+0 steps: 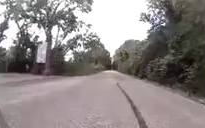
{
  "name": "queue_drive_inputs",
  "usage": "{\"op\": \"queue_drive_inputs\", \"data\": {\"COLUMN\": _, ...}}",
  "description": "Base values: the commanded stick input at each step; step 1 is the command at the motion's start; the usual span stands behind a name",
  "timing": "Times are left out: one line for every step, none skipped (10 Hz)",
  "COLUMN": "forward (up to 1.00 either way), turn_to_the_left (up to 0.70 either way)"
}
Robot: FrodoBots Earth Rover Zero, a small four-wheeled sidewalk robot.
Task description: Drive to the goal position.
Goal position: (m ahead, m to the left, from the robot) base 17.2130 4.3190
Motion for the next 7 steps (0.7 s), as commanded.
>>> {"op": "queue_drive_inputs", "data": {"forward": 0.50, "turn_to_the_left": 0.00}}
{"op": "queue_drive_inputs", "data": {"forward": 0.50, "turn_to_the_left": 0.00}}
{"op": "queue_drive_inputs", "data": {"forward": 0.50, "turn_to_the_left": 0.00}}
{"op": "queue_drive_inputs", "data": {"forward": 0.50, "turn_to_the_left": 0.00}}
{"op": "queue_drive_inputs", "data": {"forward": 0.50, "turn_to_the_left": 0.00}}
{"op": "queue_drive_inputs", "data": {"forward": 0.50, "turn_to_the_left": 0.00}}
{"op": "queue_drive_inputs", "data": {"forward": 0.50, "turn_to_the_left": 0.00}}
